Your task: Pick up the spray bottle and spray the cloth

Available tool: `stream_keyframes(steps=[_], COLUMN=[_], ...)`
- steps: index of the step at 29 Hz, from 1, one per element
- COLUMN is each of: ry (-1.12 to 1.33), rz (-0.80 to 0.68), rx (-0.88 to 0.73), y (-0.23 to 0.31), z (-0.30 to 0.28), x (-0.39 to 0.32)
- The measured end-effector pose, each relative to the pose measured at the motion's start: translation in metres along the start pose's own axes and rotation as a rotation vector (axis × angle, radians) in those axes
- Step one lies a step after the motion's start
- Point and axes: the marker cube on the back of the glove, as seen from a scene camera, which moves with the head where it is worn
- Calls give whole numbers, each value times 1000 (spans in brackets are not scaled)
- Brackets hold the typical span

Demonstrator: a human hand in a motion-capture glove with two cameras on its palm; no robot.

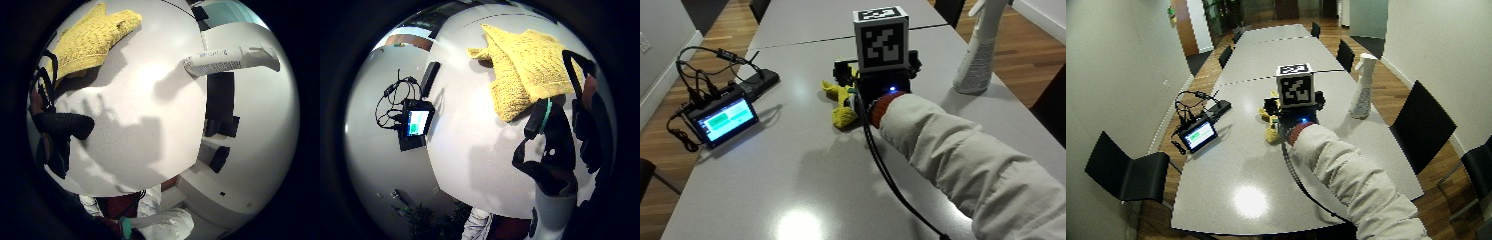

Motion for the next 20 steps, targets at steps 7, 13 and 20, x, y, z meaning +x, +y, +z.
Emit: stream_keyframes(steps=[7,13,20], ry=[-175,-907,-1157], rz=[-105,-263,-10], rx=[24,310,630], y=[25,70,58], z=[-3,-16,3], x=[6,80,185])
